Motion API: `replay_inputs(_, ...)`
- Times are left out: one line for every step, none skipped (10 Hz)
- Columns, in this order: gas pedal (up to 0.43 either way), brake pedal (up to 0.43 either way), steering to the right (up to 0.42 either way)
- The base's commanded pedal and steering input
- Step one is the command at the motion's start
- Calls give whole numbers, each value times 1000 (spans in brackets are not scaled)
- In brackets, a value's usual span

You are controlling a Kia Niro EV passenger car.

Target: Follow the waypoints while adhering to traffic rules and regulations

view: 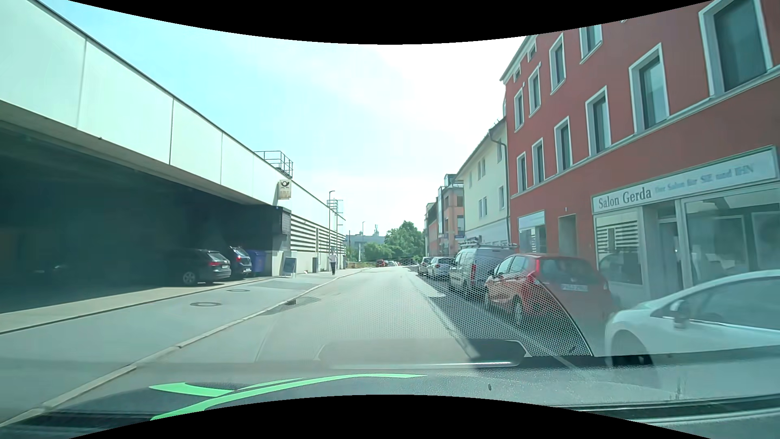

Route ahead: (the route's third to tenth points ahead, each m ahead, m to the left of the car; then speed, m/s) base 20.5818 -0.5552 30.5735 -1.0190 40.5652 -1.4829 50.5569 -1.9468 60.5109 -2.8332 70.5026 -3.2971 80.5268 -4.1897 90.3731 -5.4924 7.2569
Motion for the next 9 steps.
replay_inputs(169, 0, 20)
replay_inputs(138, 0, 16)
replay_inputs(118, 0, 14)
replay_inputs(118, 0, 12)
replay_inputs(110, 0, 9)
replay_inputs(87, 0, 9)
replay_inputs(59, 0, 9)
replay_inputs(59, 0, 6)
replay_inputs(59, 0, 5)
